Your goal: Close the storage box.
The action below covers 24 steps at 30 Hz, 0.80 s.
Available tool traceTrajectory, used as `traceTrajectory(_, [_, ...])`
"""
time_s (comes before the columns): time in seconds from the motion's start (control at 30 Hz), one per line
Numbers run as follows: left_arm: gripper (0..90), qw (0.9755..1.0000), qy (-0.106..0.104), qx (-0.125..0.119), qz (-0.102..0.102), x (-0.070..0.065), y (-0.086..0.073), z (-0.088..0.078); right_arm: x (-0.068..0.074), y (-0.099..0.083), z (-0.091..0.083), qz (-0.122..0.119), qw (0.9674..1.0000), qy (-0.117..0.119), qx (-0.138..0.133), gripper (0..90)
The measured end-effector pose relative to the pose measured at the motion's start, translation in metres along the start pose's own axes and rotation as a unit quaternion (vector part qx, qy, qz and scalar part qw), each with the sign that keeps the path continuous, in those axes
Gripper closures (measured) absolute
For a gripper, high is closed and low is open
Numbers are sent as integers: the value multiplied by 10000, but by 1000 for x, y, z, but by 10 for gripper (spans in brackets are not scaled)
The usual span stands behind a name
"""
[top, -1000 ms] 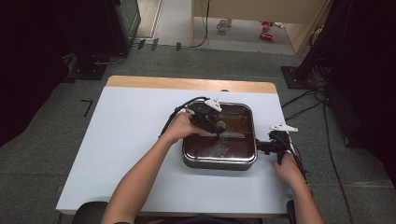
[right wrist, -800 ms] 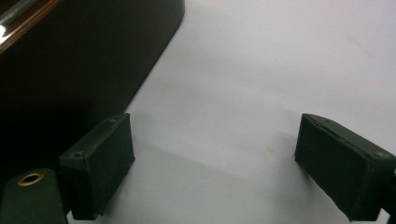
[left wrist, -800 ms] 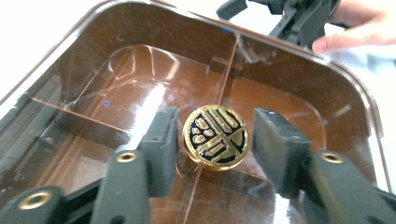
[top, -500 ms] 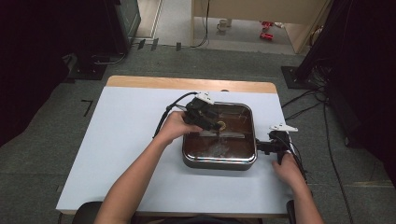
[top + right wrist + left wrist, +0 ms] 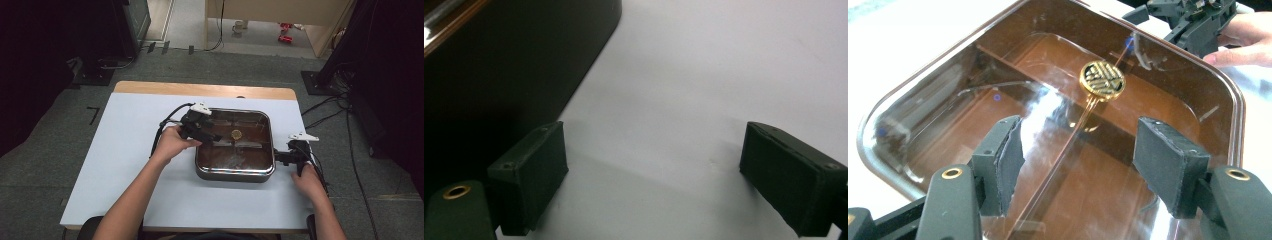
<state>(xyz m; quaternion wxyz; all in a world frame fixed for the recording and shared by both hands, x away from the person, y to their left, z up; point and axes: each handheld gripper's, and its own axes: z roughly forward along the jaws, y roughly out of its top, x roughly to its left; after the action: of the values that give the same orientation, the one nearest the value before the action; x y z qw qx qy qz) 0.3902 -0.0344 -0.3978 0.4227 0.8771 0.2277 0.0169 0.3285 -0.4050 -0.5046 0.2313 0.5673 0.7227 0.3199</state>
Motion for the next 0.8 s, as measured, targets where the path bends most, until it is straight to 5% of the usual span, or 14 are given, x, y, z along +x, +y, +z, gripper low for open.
traceTrajectory(0.8, [354, 9959, 651, -296, -552, -8, -74, -55, 0, 0, 0, 11, 10000, 0, 0, 111])
